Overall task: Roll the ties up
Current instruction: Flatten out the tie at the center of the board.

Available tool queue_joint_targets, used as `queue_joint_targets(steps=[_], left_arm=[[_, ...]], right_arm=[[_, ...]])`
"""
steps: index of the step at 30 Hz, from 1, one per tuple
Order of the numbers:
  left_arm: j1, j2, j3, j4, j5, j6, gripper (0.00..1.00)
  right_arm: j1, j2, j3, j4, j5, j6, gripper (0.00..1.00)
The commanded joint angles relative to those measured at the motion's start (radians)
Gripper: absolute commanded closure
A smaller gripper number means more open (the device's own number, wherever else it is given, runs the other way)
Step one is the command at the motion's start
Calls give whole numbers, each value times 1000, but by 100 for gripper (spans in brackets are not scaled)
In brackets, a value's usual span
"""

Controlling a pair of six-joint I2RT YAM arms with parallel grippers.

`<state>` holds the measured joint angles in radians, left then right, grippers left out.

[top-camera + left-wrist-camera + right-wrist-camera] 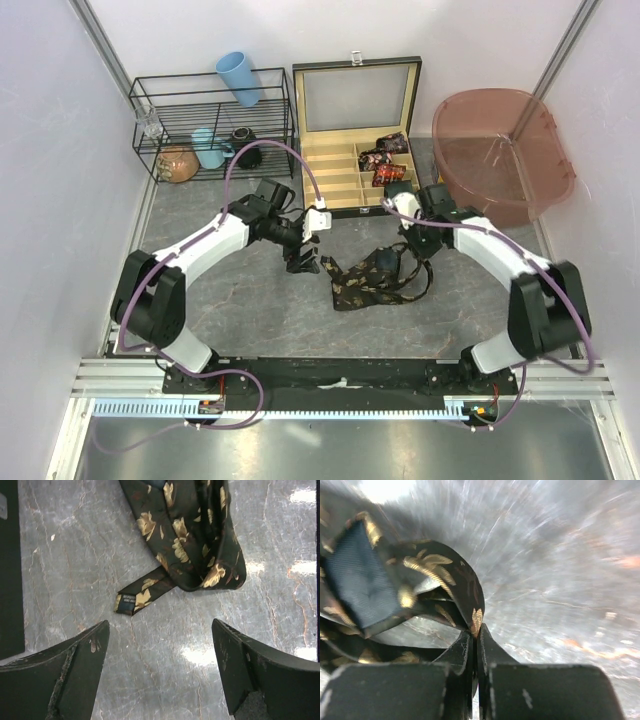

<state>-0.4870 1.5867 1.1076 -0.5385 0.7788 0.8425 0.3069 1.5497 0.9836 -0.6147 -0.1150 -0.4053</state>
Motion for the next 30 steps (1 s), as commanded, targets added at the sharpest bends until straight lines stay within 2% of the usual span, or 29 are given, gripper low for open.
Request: queue_joint_targets(steps=[1,8,17,21,25,30], left_arm=[[-9,-34,-26,95,39,29,12],[-7,-116,-121,267,-10,-5,11],[-16,-93,-117,275,-15,-9,11],[-19,-111,-91,397,-3,-132,12],[-24,-140,-52,504,-48,-287,10],[-12,-175,-14,535,-128,-344,8]], right_arm=[[-8,-180,66,92,-109,88,100],[-9,-309,122,130,-172,172,100],[-8,-428,132,151,-135,210,100],[-8,-453,145,155,-132,276,100],[-17,-453,231,193,-133,370,100],[-45,-467,312,289,-130,476,100]])
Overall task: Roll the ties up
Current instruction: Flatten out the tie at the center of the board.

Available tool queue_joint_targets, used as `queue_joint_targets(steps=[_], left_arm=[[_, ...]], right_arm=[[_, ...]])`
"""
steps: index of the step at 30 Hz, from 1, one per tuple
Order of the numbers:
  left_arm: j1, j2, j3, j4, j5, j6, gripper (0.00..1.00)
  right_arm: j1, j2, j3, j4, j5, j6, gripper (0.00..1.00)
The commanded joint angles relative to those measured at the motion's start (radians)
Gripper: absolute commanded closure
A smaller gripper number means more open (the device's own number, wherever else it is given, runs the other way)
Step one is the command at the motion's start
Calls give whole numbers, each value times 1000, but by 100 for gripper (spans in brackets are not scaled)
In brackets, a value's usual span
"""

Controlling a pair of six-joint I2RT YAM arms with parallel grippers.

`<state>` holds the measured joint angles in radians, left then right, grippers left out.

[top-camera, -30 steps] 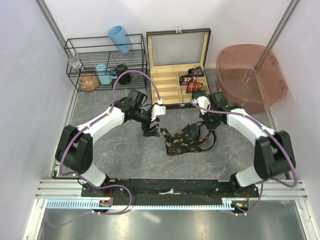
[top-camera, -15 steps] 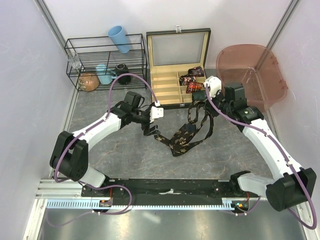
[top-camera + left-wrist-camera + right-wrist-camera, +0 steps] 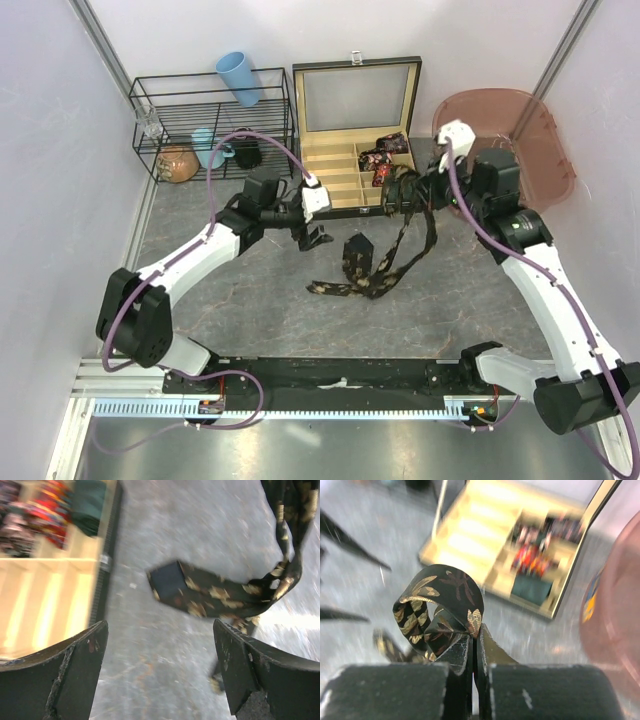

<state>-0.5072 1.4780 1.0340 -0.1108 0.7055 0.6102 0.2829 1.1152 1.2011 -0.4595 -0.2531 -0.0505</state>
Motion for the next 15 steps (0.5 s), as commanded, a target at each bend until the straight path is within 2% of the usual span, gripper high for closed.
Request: queue_joint_targets(steps=[1,9,13,15], left_arm=[[16,-73,61,106,-55,-110,7],[44,-154,51,80,-106,-99,6],[45,-188,72,56,-118,-90,5],[44,-194,89,39,-126,-92,5]], right_arm=[[-25,-35,116,145,9,132,100],[-92,-72,276,163,35,170,100],[-122,-112,368,160,95,143,100],[-123,-140,397,150,178,100,100]])
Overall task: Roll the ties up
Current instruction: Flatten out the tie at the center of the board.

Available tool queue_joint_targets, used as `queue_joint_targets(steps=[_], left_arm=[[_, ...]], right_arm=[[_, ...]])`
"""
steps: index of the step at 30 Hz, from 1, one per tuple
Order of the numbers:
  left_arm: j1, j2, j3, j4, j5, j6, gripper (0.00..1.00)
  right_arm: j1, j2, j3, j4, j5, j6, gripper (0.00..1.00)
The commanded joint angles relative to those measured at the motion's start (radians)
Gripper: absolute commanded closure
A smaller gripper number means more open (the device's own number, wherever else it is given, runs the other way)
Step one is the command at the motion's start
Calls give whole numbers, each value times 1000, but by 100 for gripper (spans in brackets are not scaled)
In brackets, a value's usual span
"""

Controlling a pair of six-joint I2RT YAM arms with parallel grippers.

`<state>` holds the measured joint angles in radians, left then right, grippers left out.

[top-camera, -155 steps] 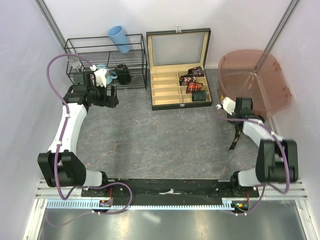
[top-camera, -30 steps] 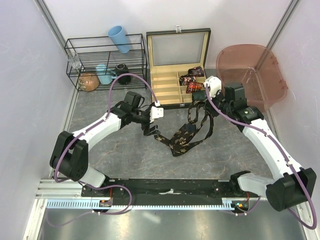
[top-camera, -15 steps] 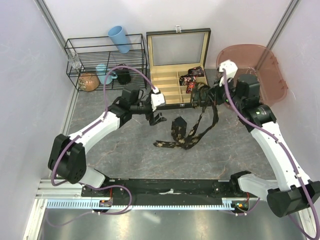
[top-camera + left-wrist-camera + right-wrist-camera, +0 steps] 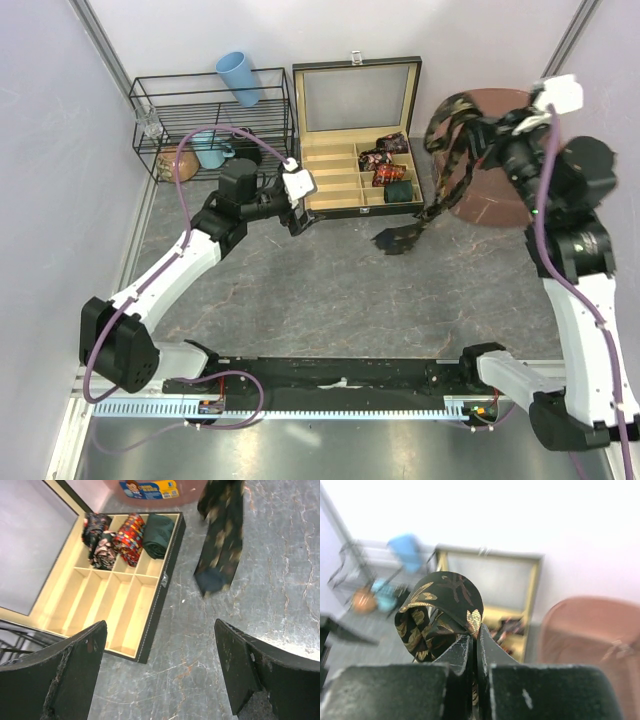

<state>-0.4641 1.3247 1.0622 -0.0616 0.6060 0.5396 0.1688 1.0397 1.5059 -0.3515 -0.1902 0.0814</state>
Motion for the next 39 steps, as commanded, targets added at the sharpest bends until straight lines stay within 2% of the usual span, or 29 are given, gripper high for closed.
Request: queue_joint_targets(steps=[1,5,8,11,15,19,22,23,25,27,29,30,31,32,33,34,37,39], left_arm=[[2,-45,65,-14,-34,-27,5],[2,-70,74,-20,-55,-59,5],[2,-84,76,-29,-77,-85,5],[1,-101,79,-44,-109,-112,5],[37,-156,74,-105,-112,-173,5],[123,-200,76,-228,-159,-233,4],[278,-239,56,-300,-132,-289,5],[345,-251,47,-326,-126,-293,5],[399,-281,21,-352,-117,-279,5],[452,-292,-2,-388,-123,-267,5],[497,-289,-16,-400,-159,-268,5],[513,-282,-28,-409,-164,-271,5],[528,-275,-30,-414,-160,-273,5],[554,-253,-28,-417,-147,-277,6],[562,-242,-22,-422,-137,-273,6],[562,-230,-19,-435,-124,-259,6],[561,-168,-2,-498,-20,-143,7],[555,-125,5,-559,102,18,11]], right_arm=[[-11,-73,118,39,148,-45,100],[-11,-107,191,8,326,-127,100],[-9,-121,218,-36,276,-164,100],[-11,-96,229,-120,166,-177,100],[-12,-11,208,-219,-139,-206,100],[0,165,137,-233,-369,-137,100],[148,293,82,-215,-304,-159,100],[249,324,71,-204,-295,-163,100],[389,428,48,-170,-256,-164,100],[458,517,77,-162,-250,-166,100],[535,659,134,-207,-258,-202,81],[552,742,216,-237,-262,-222,66],[566,778,259,-323,-253,-236,40],[563,804,304,-377,-235,-283,29],[555,818,354,-427,-229,-313,11],[529,810,353,-496,-219,-342,2],[441,685,210,-572,-195,-451,2],[404,613,58,-622,-141,-553,2]])
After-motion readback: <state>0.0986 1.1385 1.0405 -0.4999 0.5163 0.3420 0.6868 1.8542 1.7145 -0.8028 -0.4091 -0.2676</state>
